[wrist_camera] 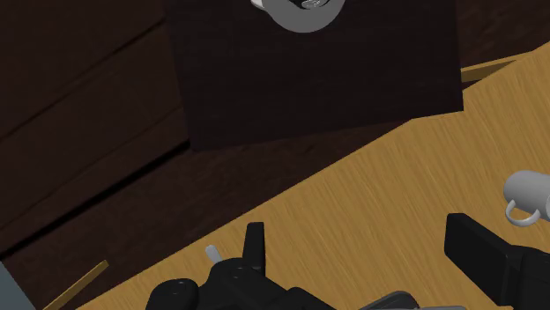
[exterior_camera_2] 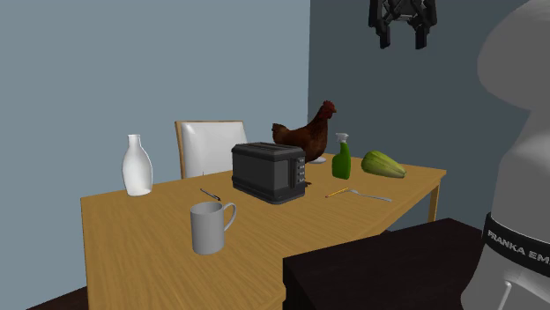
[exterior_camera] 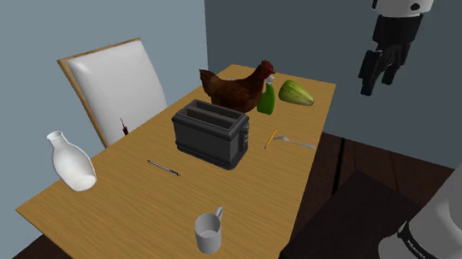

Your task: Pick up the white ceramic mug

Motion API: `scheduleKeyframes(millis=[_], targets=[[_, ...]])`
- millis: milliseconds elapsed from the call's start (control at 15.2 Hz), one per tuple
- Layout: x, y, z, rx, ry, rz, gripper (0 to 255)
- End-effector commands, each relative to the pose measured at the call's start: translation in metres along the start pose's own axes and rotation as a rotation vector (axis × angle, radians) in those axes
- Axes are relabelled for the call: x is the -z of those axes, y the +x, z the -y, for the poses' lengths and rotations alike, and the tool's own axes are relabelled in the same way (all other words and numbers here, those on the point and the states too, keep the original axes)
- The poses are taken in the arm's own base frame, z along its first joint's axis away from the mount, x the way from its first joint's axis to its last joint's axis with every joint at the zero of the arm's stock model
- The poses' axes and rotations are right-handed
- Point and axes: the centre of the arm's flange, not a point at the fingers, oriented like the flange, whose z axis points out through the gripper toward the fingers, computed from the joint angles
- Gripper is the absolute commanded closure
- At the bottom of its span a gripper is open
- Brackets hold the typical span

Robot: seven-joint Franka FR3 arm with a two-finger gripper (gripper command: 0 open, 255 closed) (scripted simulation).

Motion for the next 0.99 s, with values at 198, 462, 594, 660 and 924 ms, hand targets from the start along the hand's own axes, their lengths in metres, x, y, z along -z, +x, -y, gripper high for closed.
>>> scheduleKeyframes(millis=[198, 462, 594, 660, 924], targets=[[-0.022, 0.004, 0.032, -0.011, 0.002, -0.011, 0], [-0.052, 0.011, 0.075, -0.025, 0.004, -0.025, 0], [-0.067, 0.014, 0.096, -0.032, 0.005, -0.032, 0], [-0.074, 0.016, 0.106, -0.036, 0.005, -0.035, 0], [-0.103, 0.025, 0.149, -0.05, 0.008, -0.049, 0]])
